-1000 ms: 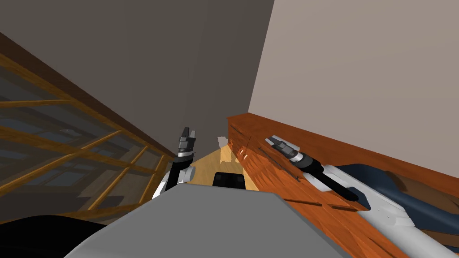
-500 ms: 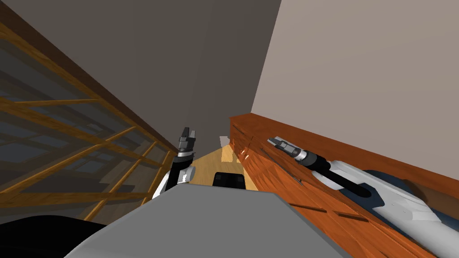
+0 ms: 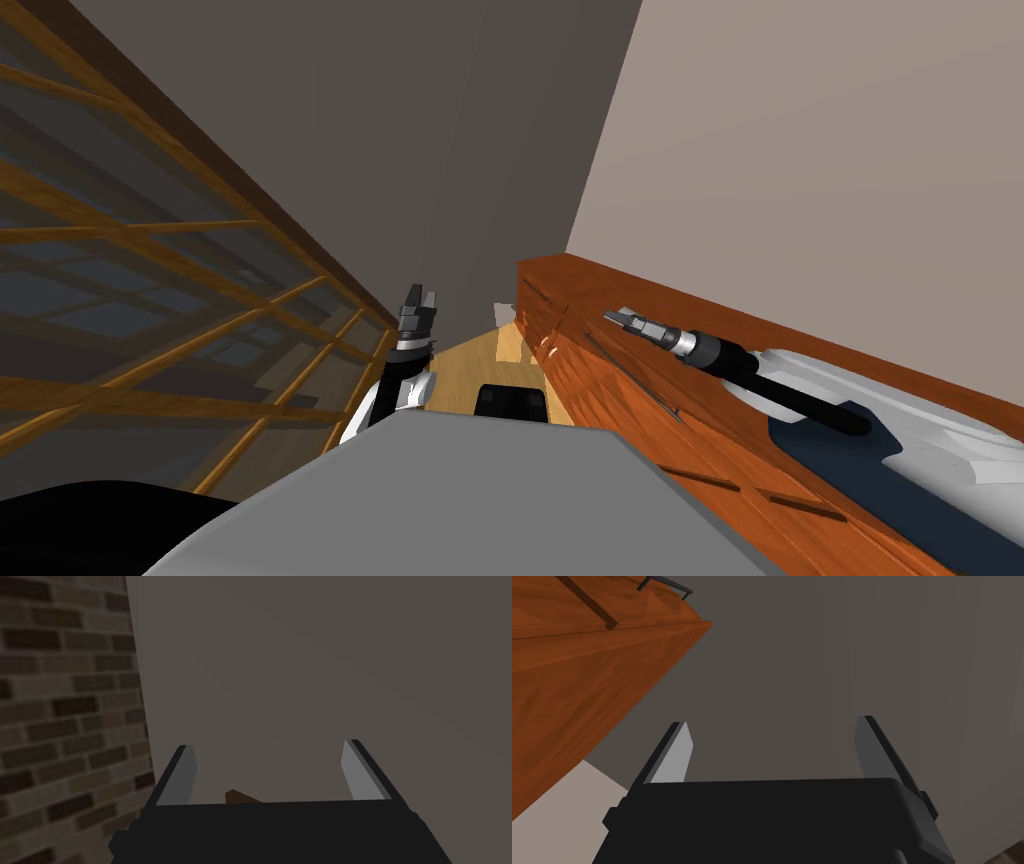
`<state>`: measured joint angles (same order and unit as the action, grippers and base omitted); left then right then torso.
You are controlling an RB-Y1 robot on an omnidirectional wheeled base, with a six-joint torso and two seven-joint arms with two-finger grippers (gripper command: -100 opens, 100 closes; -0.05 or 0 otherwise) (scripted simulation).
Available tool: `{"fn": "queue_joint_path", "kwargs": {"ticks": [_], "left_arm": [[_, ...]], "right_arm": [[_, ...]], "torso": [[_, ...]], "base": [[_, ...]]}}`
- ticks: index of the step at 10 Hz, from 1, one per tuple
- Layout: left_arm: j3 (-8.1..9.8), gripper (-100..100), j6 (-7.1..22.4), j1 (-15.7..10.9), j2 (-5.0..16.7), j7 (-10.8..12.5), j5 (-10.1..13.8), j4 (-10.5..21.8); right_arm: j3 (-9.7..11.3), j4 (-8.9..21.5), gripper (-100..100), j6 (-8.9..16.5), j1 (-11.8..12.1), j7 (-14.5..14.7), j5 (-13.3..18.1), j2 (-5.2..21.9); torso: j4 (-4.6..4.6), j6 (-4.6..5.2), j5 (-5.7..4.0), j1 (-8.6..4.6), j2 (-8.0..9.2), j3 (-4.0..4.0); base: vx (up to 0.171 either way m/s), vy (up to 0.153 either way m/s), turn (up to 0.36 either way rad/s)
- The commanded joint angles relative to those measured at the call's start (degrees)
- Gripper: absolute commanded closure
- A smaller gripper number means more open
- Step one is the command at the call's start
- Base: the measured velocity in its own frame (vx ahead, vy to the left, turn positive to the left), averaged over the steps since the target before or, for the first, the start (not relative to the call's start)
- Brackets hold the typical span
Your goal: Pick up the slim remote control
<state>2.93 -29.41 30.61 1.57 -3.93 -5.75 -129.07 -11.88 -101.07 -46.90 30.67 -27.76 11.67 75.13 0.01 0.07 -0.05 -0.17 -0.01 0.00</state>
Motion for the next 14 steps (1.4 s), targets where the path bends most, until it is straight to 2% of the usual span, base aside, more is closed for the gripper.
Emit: {"fn": "queue_joint_path", "kwargs": {"ticks": [1,2,3,4,6,7,8,9,10,11,12,13,14], "left_arm": [[0.0,0,0.0,0.0,0.0,0.0,0.0,0.0],[0.0,0,0.0,0.0,0.0,0.0,0.0,0.0],[0.0,0,0.0,0.0,0.0,0.0,0.0,0.0],[0.0,0,0.0,0.0,0.0,0.0,0.0,0.0],[0.0,0,0.0,0.0,0.0,0.0,0.0,0.0],[0.0,0,0.0,0.0,0.0,0.0,0.0,0.0],[0.0,0,0.0,0.0,0.0,0.0,0.0,0.0],[0.0,0,0.0,0.0,0.0,0.0,0.0,0.0],[0.0,0,0.0,0.0,0.0,0.0,0.0,0.0],[0.0,0,0.0,0.0,0.0,0.0,0.0,0.0],[0.0,0,0.0,0.0,0.0,0.0,0.0,0.0],[0.0,0,0.0,0.0,0.0,0.0,0.0,0.0],[0.0,0,0.0,0.0,0.0,0.0,0.0,0.0]], "right_arm": [[0.2,0.4,-100,0.1,-0.1,-0.1,0.2,1.8],[-0.1,2.9,-100,-0.8,0.7,-0.5,1.2,4.1],[-0.1,2.9,-100,-0.8,0.7,-0.5,1.2,5.5],[-0.4,5.4,-100,-1.6,1.7,-0.7,2.3,7.2],[-0.4,5.4,-100,-1.6,1.7,-0.7,2.3,9.8],[-0.6,7.9,-100,-2.4,2.8,-0.9,3.5,12.0],[-0.6,7.9,-100,-2.4,2.8,-0.9,3.5,13.8],[-0.8,10.4,-100,-3.2,4.0,-1.0,4.7,15.7],[-0.8,10.4,-100,-3.2,4.0,-1.0,4.7,17.5],[-0.9,12.9,-100,-4.0,5.3,-1.0,6.0,19.2],[-0.9,12.9,-100,-4.0,5.3,-1.0,6.0,21.1],[-1.0,15.0,-100,-4.8,6.7,-1.0,7.3,22.9],[-1.0,15.3,-100,-4.8,6.7,-1.0,7.3,24.9]], "torso": [[0.0,0.0,0.0,0.0,0.0,0.0],[0.0,0.01,0.0,0.04,-0.02,-0.01],[-0.01,-0.03,0.01,0.04,-0.02,-0.01],[-0.01,0.0,0.0,0.02,-0.03,-0.02],[-0.01,0.0,-0.01,-0.02,-0.05,-0.03],[-0.01,0.02,0.0,0.03,-0.05,-0.03],[-0.02,-0.03,0.0,0.03,-0.06,-0.04],[-0.01,0.01,0.0,0.02,-0.05,-0.03],[-0.02,-0.01,-0.01,-0.01,-0.07,-0.04],[-0.02,0.01,-0.01,0.0,-0.08,-0.05],[-0.02,-0.01,-0.02,-0.04,-0.08,-0.05],[-0.02,0.01,-0.02,-0.02,-0.08,-0.05],[-0.03,-0.01,-0.02,-0.04,-0.11,-0.06]], "base": [[-0.006,-0.014,-0.019],[-0.012,-0.014,0.145],[-0.011,-0.024,0.089],[-0.007,-0.032,0.142],[-0.005,-0.026,0.027],[-0.007,-0.019,0.117],[-0.008,-0.028,0.08],[0.001,-0.032,0.113],[0.002,-0.032,0.059],[-0.001,-0.042,0.106],[-0.002,-0.037,0.06],[0.006,-0.04,0.092],[0.003,-0.037,0.054]]}}
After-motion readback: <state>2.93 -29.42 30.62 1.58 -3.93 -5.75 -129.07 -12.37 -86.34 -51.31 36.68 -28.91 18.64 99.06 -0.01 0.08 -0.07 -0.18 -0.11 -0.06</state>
